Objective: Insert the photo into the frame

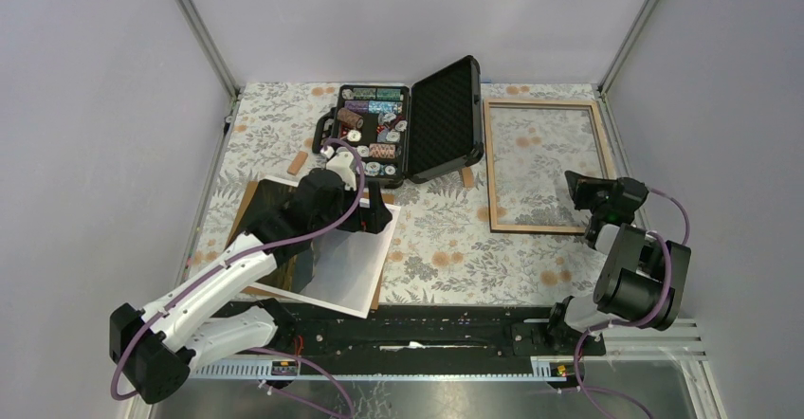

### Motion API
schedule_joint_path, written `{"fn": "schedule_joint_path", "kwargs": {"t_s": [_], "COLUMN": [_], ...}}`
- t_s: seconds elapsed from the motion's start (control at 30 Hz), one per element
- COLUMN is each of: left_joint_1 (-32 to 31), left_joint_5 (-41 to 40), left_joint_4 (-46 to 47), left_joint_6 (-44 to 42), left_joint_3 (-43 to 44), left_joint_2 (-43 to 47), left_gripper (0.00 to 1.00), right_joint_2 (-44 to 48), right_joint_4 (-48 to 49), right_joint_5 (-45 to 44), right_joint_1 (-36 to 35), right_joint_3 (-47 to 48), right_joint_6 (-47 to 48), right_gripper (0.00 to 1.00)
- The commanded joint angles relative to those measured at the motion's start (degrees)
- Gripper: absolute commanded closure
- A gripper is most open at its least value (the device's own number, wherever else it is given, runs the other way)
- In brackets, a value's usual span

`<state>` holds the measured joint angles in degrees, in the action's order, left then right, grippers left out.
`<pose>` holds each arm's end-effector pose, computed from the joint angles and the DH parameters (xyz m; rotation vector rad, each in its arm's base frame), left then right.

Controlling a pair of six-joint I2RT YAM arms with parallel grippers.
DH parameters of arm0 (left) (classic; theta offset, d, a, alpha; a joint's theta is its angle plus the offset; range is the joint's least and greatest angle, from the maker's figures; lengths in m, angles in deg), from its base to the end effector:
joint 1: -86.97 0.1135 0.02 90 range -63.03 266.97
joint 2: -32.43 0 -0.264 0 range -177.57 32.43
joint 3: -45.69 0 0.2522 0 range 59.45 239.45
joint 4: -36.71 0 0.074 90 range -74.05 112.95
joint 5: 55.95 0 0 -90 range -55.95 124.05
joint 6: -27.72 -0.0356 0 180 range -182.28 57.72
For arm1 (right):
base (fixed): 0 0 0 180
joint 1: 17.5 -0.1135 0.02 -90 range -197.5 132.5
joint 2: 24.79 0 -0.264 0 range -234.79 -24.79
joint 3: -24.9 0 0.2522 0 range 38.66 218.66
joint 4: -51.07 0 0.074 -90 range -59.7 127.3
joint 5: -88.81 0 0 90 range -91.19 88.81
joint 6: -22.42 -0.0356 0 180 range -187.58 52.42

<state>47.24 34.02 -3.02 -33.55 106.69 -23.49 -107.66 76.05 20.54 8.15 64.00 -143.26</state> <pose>0.1642 -0.1364 0.2922 0.2160 2.2467 -0.6654 0.2497 -0.1053 0.1665 1.3530 1.4591 0.9398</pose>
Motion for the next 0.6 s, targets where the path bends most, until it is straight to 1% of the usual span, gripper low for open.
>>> {"fn": "schedule_joint_path", "kwargs": {"t_s": [0.0, 0.13, 0.57], "left_joint_1": [-0.43, -0.51, -0.78], "left_joint_5": [-1.02, -1.02, -0.8], "left_joint_4": [2.42, 2.47, 2.46], "left_joint_6": [-0.79, -0.87, -1.84], "left_joint_3": [2.6, 2.59, 2.37], "left_joint_2": [0.1, -0.03, 0.27], "left_gripper": [0.01, 0.01, 0.01], "right_joint_2": [-0.46, -0.25, 4.27], "right_joint_4": [5.27, 6.72, 5.81], "right_joint_5": [1.12, 1.22, -2.5], "right_joint_1": [0.28, 0.28, 0.26], "right_joint_3": [-0.9, -2.65, -6.04], "right_joint_6": [1.23, 0.85, 2.49], "right_gripper": [1.0, 1.0, 1.0]}}
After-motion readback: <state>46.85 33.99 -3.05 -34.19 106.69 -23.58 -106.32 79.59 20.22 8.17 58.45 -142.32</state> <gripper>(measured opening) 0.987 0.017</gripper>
